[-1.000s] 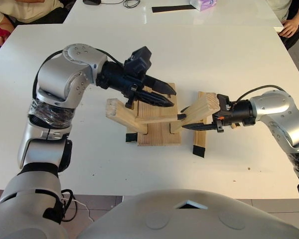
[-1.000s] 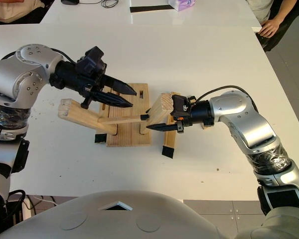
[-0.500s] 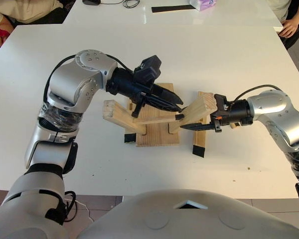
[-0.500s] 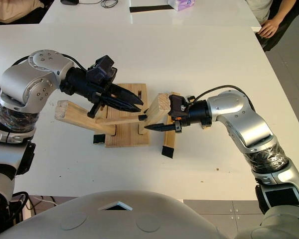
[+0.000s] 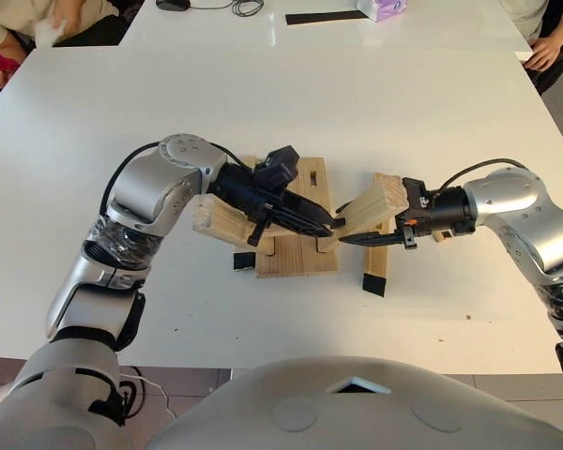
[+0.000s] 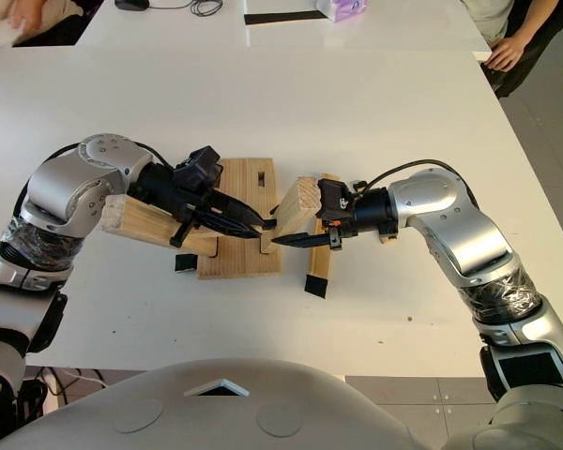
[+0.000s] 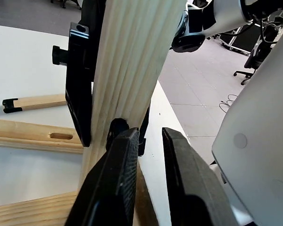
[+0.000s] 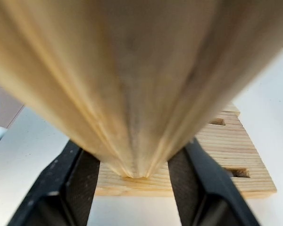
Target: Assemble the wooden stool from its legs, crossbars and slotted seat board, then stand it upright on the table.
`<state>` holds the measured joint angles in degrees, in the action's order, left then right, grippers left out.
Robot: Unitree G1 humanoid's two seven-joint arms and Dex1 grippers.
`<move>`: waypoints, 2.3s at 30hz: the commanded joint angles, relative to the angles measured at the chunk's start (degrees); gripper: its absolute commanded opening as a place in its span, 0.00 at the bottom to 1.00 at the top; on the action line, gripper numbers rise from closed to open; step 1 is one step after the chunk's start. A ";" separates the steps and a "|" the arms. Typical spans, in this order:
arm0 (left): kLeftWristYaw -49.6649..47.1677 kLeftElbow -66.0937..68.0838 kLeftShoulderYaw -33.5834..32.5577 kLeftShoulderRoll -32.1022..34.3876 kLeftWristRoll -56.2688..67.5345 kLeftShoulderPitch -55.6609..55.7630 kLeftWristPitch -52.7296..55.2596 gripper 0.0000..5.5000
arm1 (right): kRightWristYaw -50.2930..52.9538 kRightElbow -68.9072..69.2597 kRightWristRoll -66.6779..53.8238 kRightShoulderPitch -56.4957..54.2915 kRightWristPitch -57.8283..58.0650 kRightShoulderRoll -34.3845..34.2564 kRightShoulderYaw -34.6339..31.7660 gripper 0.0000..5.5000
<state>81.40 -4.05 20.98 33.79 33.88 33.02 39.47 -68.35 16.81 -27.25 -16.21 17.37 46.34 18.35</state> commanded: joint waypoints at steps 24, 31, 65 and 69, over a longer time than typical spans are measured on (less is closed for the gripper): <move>-29.95 5.80 -23.67 3.49 -2.82 6.99 -3.04 0.17 | 1.08 1.43 0.38 3.64 6.11 0.42 -0.24 0.37; -33.71 -0.79 -26.61 5.61 -9.28 -11.04 -9.48 0.19 | 4.15 3.78 -0.26 5.17 7.31 0.42 -3.99 0.44; -76.26 -39.62 -25.42 -21.89 -35.01 -52.64 -19.27 0.55 | 64.79 32.87 13.54 27.13 20.24 -26.40 -22.64 0.75; -76.77 -43.78 -26.39 -21.51 -35.15 -47.69 -12.95 0.55 | 68.48 35.23 16.37 22.67 23.40 -27.43 -22.98 0.75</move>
<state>4.92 -45.25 -5.42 11.68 -0.63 -17.33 23.36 -1.18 49.96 -12.19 8.72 38.69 19.28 -4.60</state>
